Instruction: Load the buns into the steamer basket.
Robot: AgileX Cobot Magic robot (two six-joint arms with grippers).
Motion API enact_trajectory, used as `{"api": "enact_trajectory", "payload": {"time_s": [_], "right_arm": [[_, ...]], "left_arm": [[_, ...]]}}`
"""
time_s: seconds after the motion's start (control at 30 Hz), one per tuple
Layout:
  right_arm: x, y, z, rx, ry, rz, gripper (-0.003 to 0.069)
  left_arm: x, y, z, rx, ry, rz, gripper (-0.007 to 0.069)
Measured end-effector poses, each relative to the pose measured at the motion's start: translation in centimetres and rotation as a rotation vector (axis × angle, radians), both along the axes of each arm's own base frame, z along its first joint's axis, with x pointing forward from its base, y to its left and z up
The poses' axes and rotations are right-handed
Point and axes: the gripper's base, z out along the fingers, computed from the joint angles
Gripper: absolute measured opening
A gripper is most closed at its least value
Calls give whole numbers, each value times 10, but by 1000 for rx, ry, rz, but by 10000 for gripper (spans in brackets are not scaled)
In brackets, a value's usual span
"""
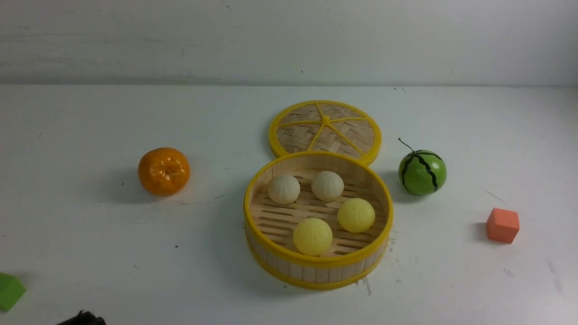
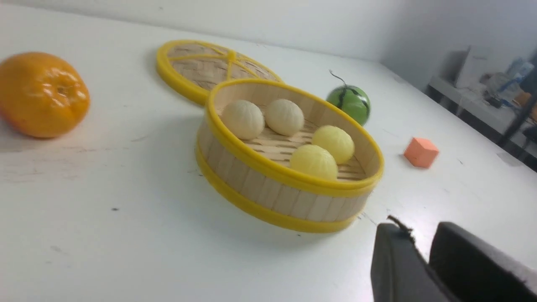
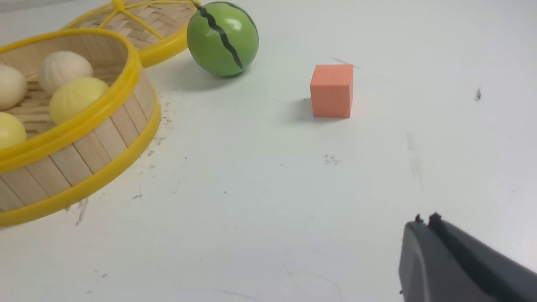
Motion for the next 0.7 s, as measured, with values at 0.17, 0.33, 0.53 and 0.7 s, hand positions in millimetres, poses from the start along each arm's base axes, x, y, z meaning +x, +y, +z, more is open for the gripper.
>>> {"api": "enact_trajectory", "payload": {"time_s": [0.17, 0.33, 0.53, 0.7], "right_arm": [[0, 0, 0, 0, 0, 0, -6], [0, 0, 0, 0, 0, 0, 0], [0, 0, 0, 0, 1, 0, 4], [0, 0, 0, 0, 1, 0, 8]], "left_arm": [[-1, 16, -4, -6, 24, 216, 53], [-10, 25, -31, 87, 144, 350, -14], [-8, 25, -52, 97, 202, 355, -14], [-8, 25, -52, 94, 200, 356, -14]]}}
